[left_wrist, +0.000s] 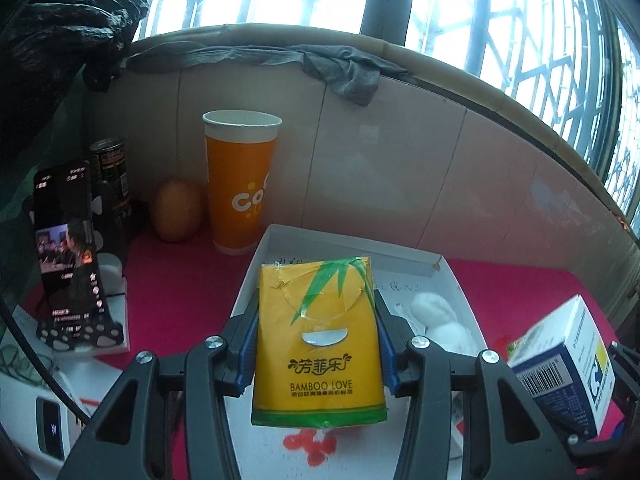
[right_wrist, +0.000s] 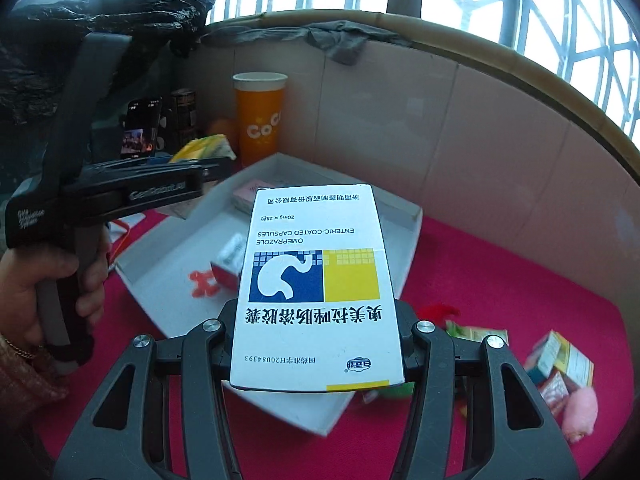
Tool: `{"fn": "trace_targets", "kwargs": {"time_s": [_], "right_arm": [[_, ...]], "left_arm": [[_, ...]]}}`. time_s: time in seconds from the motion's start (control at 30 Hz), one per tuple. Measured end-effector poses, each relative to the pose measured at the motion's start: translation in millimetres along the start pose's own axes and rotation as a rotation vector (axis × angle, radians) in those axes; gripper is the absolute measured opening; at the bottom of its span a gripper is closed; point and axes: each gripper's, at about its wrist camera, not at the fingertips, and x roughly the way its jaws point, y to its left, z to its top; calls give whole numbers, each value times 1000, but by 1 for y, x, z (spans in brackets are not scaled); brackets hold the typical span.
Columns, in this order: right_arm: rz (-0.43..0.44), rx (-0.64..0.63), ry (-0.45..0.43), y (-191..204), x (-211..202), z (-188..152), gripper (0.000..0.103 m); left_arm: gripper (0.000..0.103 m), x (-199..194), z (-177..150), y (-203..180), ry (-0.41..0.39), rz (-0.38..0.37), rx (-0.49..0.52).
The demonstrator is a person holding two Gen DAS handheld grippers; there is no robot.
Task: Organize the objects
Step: 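Lift and carry tissue pack and medicine box over the white tray with both tools, then lower tissue pack and medicine box into the tray and open both grippers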
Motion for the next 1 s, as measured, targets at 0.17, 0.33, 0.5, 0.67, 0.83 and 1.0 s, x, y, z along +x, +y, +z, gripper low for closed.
{"fn": "trace_targets", "kwargs": {"time_s": [0.17, 0.33, 0.5, 0.67, 0.83, 1.0], "right_arm": [[19, 55, -24, -9, 25, 39, 51], [13, 94, -1, -18, 65, 69, 51], [58, 157, 19, -22, 88, 77, 54], [52, 162, -31, -22, 74, 75, 85], [65, 235, -93, -40, 38, 62, 103], [33, 313, -150, -74, -14, 30, 103]], "left_arm": [[50, 2, 1, -2, -1, 13, 7], [50, 8, -12, 0, 26, 20, 0], [82, 11, -19, -2, 51, -9, 9], [103, -4, -21, -4, -29, -12, -27], [103, -26, -24, -20, -77, -10, 0], [103, -36, -30, -54, -73, -92, 65]]}}
